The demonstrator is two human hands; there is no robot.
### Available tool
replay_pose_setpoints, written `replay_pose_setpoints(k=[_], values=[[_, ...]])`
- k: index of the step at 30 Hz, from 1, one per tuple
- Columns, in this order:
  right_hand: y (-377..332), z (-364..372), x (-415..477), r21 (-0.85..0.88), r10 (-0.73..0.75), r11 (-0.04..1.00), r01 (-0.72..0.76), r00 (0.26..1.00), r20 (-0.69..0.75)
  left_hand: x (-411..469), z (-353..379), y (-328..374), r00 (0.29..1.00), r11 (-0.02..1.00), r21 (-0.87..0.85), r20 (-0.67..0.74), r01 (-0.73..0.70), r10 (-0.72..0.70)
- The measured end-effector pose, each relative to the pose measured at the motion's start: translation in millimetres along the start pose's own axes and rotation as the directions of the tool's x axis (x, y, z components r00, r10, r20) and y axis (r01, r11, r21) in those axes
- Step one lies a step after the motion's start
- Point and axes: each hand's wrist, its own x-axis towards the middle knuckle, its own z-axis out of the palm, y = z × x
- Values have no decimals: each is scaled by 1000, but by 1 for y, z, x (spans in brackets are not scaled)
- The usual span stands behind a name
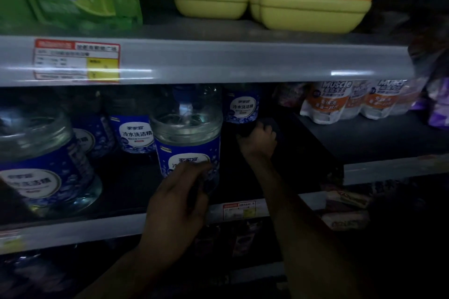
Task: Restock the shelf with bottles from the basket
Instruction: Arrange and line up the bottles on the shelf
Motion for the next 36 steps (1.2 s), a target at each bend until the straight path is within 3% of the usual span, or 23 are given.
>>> replay_pose_setpoints(k=[5,13,17,20,24,28,32,36], values=[[5,-22,-26,273,-109,956,111,994,-24,-1,-7,0,997,996,-83,-70,13,-19],[-7,-77,-105,59,-411,910,410,912,6,4,-32,-3,960,960,-249,-211,130,-185],[-21,-102,-143,-6,-468,883,468,882,53,13,-48,-6,941,944,-299,-256,139,-219],[-32,-96,-171,262,-416,897,357,882,223,19,-52,-15,951,929,-329,-196,168,-241],[-41,-80,-184,534,-340,834,139,891,300,19,-51,-34,969,932,-311,-100,185,-226],[-42,-68,-173,584,-318,805,108,909,270,24,-50,-41,977,894,-406,-14,188,-212],[-42,-59,-160,588,-288,808,28,890,354,36,-48,-52,974,840,-492,99,228,-206],[-37,-50,-146,583,-296,812,11,869,396,46,-48,-59,972,852,-468,131,234,-195]])
